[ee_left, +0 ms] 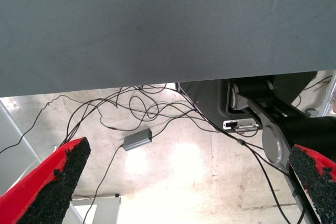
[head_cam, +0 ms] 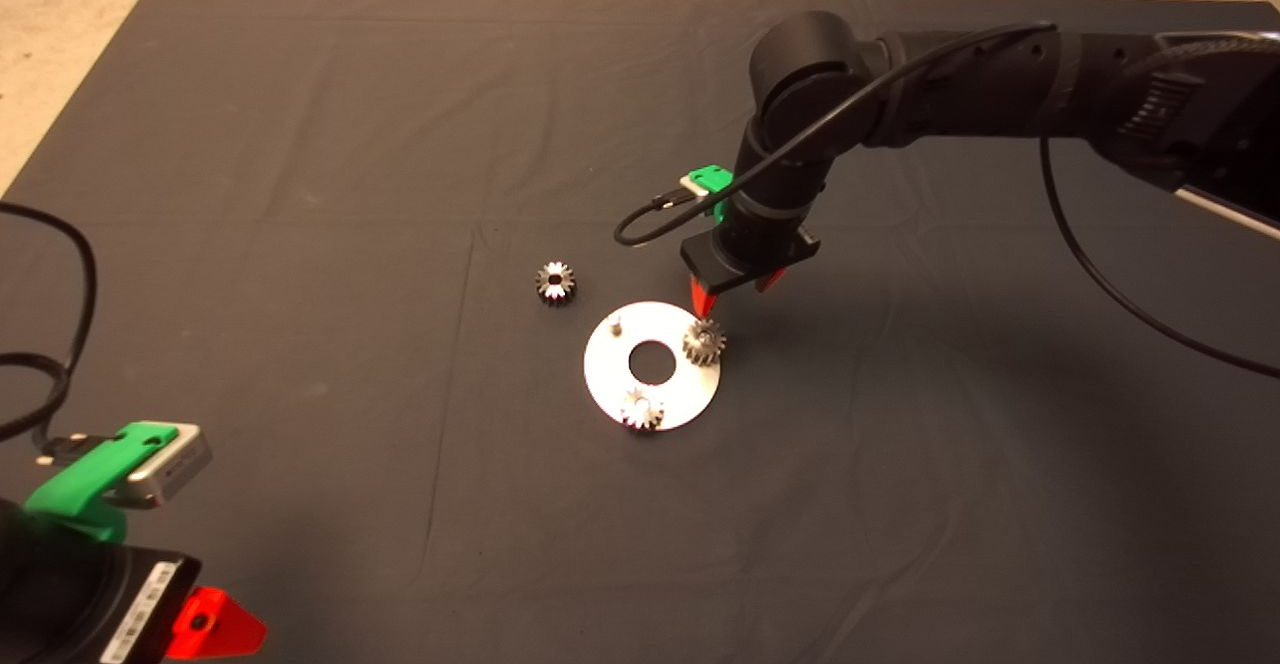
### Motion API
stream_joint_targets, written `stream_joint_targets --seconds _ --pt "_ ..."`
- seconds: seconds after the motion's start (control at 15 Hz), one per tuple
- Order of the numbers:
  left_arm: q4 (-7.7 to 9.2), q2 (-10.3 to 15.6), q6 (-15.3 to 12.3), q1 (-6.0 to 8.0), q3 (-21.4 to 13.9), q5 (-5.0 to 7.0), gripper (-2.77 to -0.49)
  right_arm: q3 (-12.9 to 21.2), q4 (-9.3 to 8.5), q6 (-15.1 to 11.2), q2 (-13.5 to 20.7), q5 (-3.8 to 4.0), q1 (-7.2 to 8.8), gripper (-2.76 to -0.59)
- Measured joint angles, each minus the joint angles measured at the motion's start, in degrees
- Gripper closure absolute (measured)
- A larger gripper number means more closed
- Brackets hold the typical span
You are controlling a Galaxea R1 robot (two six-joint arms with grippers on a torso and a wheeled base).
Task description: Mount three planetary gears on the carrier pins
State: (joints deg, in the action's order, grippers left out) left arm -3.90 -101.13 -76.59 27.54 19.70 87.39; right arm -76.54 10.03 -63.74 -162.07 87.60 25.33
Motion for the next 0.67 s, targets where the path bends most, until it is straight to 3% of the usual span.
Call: stream_joint_targets --seconds 0.4,0.67 --pt "0.02 -0.07 0.00 0.00 0.00 0.01 -2.77 2.08 0.00 0.00 0.94 0.02 0.11 -2.03" --pt "0.02 -1.42 0.00 0.00 0.00 0.01 -2.77 4.40 0.00 -0.01 4.39 0.02 2.60 -2.25"
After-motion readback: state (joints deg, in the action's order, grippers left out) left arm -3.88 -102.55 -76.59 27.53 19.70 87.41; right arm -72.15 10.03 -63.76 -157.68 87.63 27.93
